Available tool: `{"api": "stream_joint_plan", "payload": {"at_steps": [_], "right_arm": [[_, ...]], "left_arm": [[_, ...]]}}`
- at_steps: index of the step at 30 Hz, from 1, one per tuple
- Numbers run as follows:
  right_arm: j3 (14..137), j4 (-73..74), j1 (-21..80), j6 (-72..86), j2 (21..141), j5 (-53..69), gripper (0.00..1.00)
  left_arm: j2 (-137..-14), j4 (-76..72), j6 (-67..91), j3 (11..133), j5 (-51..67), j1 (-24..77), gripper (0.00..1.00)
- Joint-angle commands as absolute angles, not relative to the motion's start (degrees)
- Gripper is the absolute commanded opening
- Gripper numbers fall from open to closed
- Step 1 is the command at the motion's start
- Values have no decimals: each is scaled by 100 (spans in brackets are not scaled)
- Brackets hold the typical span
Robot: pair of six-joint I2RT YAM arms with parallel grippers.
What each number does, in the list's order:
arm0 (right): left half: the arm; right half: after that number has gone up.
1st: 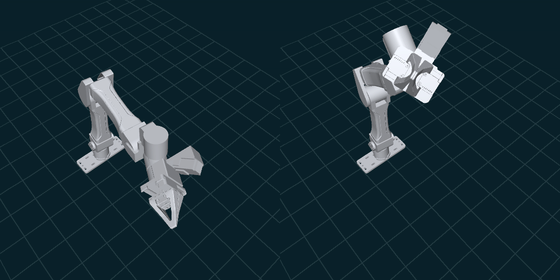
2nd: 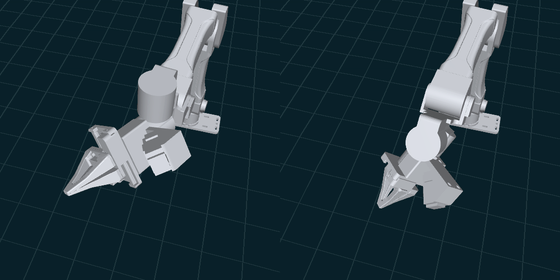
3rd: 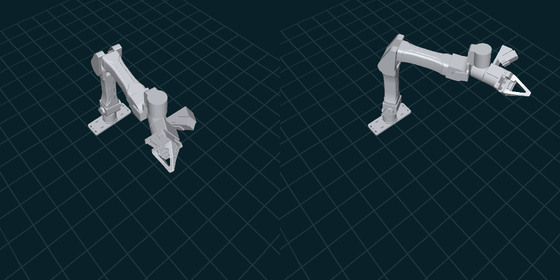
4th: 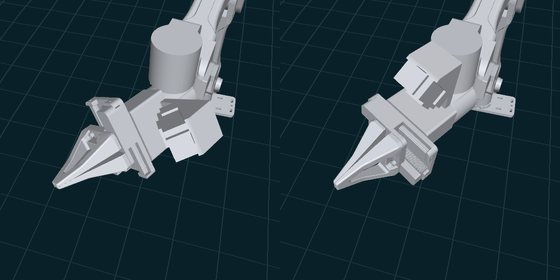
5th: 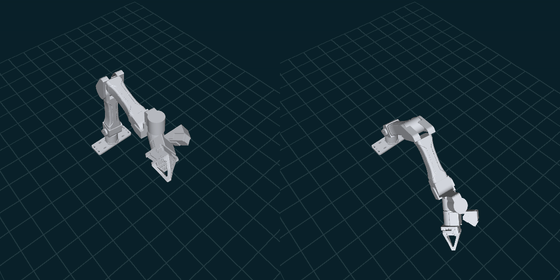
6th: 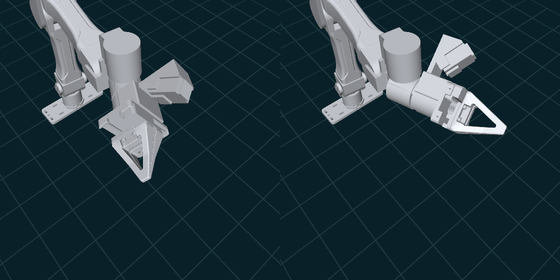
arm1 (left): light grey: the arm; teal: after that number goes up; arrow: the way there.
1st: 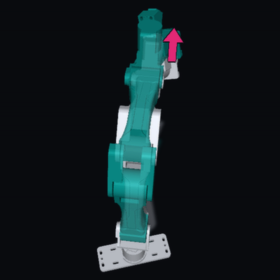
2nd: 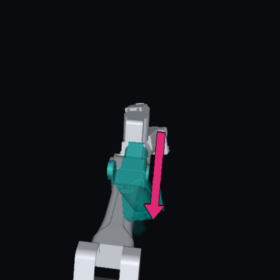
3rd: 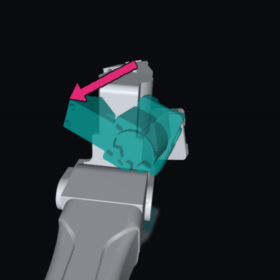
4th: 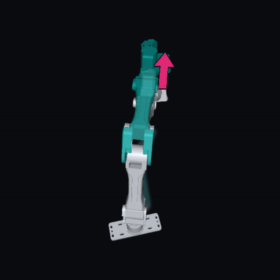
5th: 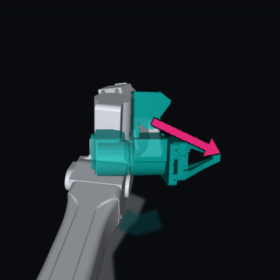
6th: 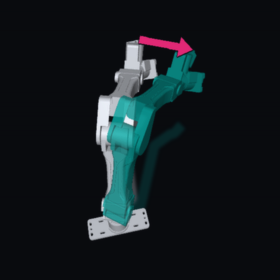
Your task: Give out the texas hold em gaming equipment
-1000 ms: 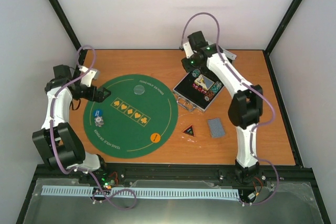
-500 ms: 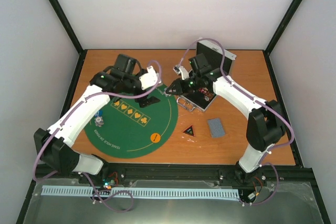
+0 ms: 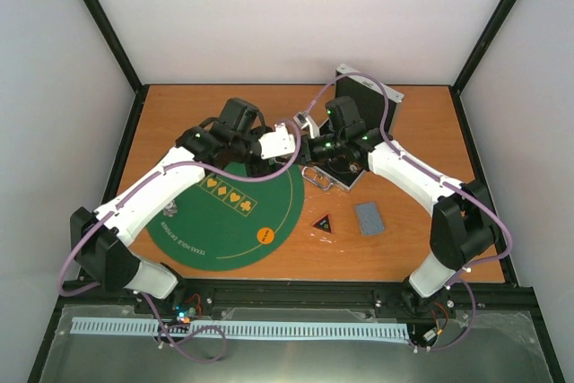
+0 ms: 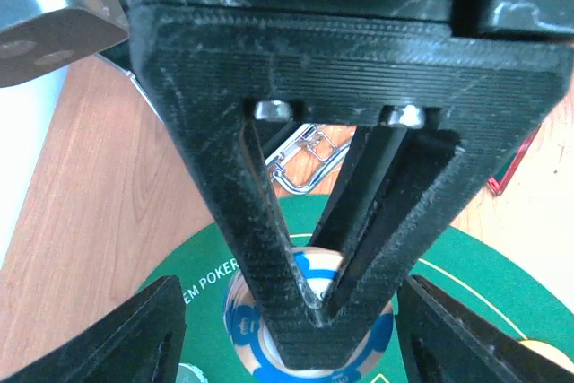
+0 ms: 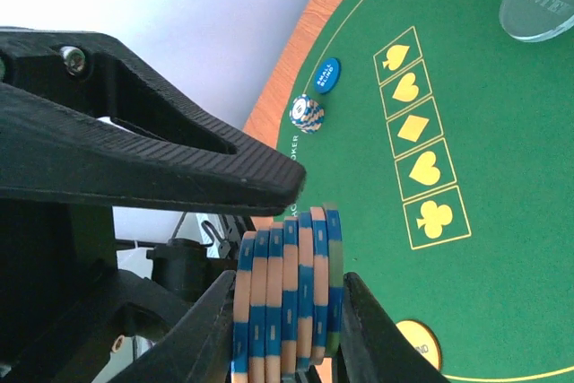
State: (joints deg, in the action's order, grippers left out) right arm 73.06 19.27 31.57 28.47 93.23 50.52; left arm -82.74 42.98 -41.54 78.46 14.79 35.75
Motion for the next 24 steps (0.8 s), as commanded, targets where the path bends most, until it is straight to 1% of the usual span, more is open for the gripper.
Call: {"api": "stream_joint_plan", "payload": {"at_steps": [1, 4, 6, 7, 8, 9, 10, 12, 13, 14, 15, 18, 19, 24], "right_arm": [[7295, 1588, 3199, 2975, 9139, 5250, 3], [7294, 1565, 3199, 2979, 9124, 5249, 3], [7302, 1556, 3199, 2975, 9134, 5242, 3], [7309, 1560, 3199, 2971, 9144, 5253, 3], [7320, 1568, 3197, 2959, 9153, 5256, 3], [7320, 1573, 3199, 2947, 9164, 5245, 3], [7317, 1563, 3199, 2951, 9167, 5242, 3], [7311, 1539, 3199, 2953, 9183, 5268, 3], [7323, 1538, 3199, 2949, 9189, 5279, 3], [7331, 1550, 3199, 2937, 9197, 5282, 3], [7330, 1563, 3199, 2925, 9202, 5274, 3], [7339, 1637, 3199, 2862, 9204, 5226, 3], [7338, 1657, 3198, 2843, 9210, 5205, 3], [7336, 1802, 3199, 2707, 9244, 5069, 3]], "left_arm": [[-8419, 4111, -4234, 7862, 1307, 3586, 66], [-8537, 4169, -4240, 7868, 1130, 3586, 69], [-8556, 4214, -4258, 7866, 1095, 3586, 69], [-8546, 4210, -4262, 7863, 1084, 3582, 65], [-8538, 4200, -4273, 7846, 1073, 3581, 56], [-8517, 4181, -4267, 7834, 1064, 3585, 51], [-8503, 4157, -4247, 7824, 1063, 3586, 49], [-8483, 4149, -4226, 7823, 1099, 3586, 49], [-8487, 4148, -4224, 7827, 1117, 3585, 47], [-8480, 4132, -4219, 7829, 1123, 3585, 42], [-8482, 4119, -4202, 7839, 1124, 3586, 35], [-8461, 4072, -4157, 7873, 1177, 3586, 7], [-8443, 4069, -4149, 7875, 1241, 3586, 2], [-8307, 3999, -4089, 7777, 1510, 3583, 1]]}}
